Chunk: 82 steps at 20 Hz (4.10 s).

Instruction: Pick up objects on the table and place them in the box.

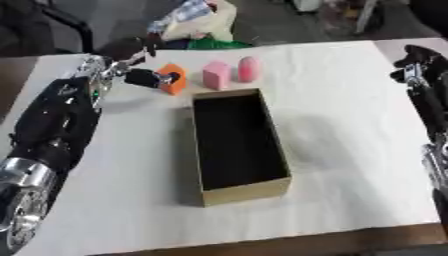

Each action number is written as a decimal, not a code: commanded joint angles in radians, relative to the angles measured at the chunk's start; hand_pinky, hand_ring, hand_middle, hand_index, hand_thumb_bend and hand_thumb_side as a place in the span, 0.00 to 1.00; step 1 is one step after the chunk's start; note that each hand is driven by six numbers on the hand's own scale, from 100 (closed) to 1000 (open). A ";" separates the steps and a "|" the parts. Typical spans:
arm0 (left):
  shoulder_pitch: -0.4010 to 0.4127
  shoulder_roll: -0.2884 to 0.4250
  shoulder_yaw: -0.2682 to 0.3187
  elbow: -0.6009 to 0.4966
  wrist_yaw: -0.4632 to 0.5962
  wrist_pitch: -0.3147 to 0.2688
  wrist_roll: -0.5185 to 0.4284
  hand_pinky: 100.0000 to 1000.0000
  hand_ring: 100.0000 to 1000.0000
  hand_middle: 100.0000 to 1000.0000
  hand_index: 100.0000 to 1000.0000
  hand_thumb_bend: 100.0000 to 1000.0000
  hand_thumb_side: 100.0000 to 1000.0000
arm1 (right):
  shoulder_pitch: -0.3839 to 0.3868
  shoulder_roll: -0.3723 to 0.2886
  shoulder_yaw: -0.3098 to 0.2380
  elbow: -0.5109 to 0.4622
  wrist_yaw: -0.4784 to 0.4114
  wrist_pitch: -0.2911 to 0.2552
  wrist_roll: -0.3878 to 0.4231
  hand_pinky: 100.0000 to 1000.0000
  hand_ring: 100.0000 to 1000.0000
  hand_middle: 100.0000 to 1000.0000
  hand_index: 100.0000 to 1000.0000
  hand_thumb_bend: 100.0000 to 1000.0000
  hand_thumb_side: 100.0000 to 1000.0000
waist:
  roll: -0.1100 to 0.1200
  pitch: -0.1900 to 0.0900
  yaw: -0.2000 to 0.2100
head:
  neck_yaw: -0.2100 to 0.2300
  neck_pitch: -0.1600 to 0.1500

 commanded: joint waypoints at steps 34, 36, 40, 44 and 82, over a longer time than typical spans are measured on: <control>0.010 -0.001 0.005 0.017 -0.012 0.078 0.122 0.61 0.60 0.63 0.98 0.29 0.82 | -0.031 -0.014 0.002 -0.005 -0.028 -0.006 0.005 0.64 0.57 0.56 0.80 0.00 0.76 | -0.009 0.031 -0.013 | -0.008 -0.032; 0.010 -0.003 0.006 0.012 -0.008 0.081 0.135 0.61 0.59 0.63 0.97 0.26 0.80 | -0.032 -0.016 0.002 -0.004 -0.031 -0.006 0.005 0.64 0.57 0.56 0.80 0.00 0.77 | -0.009 0.040 -0.017 | -0.009 -0.037; 0.013 -0.008 0.005 0.009 -0.002 0.082 0.169 0.61 0.56 0.59 0.93 0.20 0.74 | -0.034 -0.018 0.001 -0.001 -0.037 -0.006 0.004 0.64 0.57 0.56 0.80 0.00 0.77 | -0.007 0.052 -0.025 | -0.012 -0.042; 0.015 -0.012 0.003 0.010 0.007 0.069 0.192 0.60 0.52 0.54 0.84 0.09 0.62 | -0.034 -0.018 0.000 0.001 -0.041 -0.006 0.003 0.64 0.57 0.56 0.80 0.00 0.77 | -0.007 0.058 -0.028 | -0.014 -0.045; 0.046 0.008 -0.273 -0.347 0.393 -0.369 -0.059 0.58 0.48 0.48 0.77 0.00 0.38 | 0.004 -0.006 -0.005 -0.007 -0.012 -0.004 0.005 0.65 0.58 0.56 0.81 0.00 0.75 | -0.003 -0.031 0.025 | -0.037 -0.003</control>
